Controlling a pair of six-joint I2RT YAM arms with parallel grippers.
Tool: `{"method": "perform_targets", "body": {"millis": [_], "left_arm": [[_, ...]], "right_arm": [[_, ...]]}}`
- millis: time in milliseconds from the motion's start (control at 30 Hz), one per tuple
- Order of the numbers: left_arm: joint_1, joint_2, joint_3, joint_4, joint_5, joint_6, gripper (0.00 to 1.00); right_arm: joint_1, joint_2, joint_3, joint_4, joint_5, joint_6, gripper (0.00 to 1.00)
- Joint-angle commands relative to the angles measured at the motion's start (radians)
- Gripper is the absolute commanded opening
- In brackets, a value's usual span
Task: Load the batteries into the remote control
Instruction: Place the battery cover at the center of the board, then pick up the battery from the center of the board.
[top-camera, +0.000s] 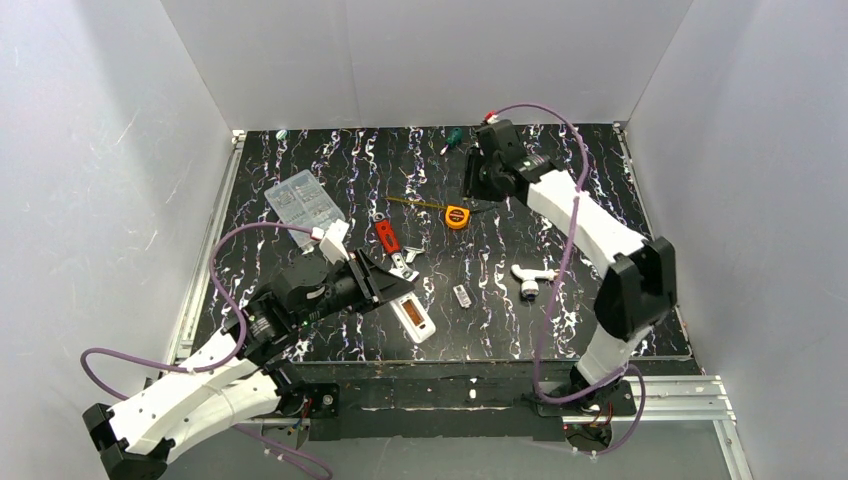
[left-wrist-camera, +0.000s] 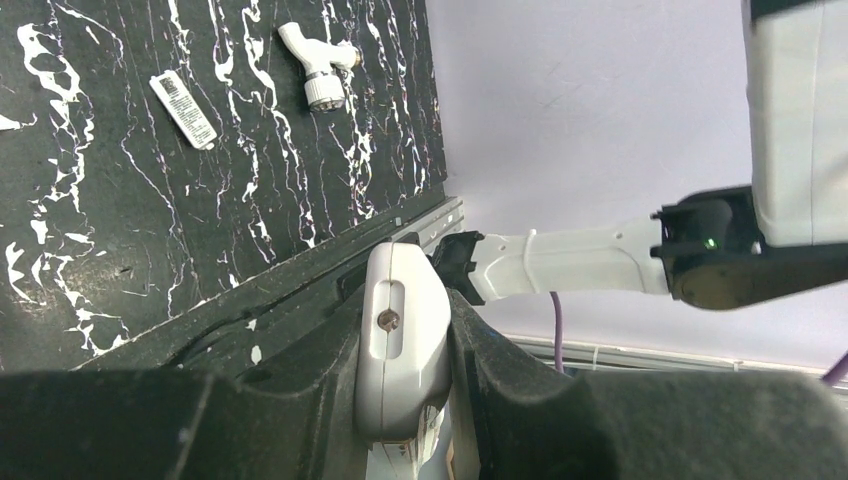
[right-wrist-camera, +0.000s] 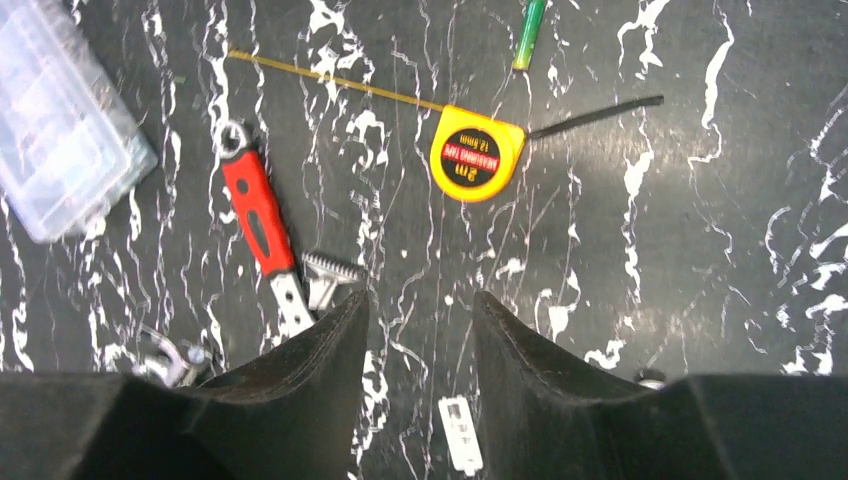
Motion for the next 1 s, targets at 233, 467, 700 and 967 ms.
{"method": "perform_targets", "body": {"millis": [233, 467, 700, 967], "left_arm": [[-0.004, -0.052, 0.051, -0.023, -0.003, 0.009, 0.0], [-0.003, -0.056, 0.051, -0.032, -0.005, 0.009, 0.0], [-0.004, -0.05, 0.056, -0.027, 0.002, 0.009, 0.0], [-0.004, -0.05, 0.053, -0.029, 0.006, 0.007, 0.0]], "right_arm": [[-0.049, 0.333, 0.329, -0.088, 0.074, 0.016, 0.49], [-0.09, 0.502, 0.496, -0.126, 0.051, -0.004, 0.5], [-0.12, 0.618, 0.601, -0.143, 0.036, -0.011, 0.51], [-0.129, 0.692, 0.653, -0.149, 0.024, -0.039, 0.53]]}}
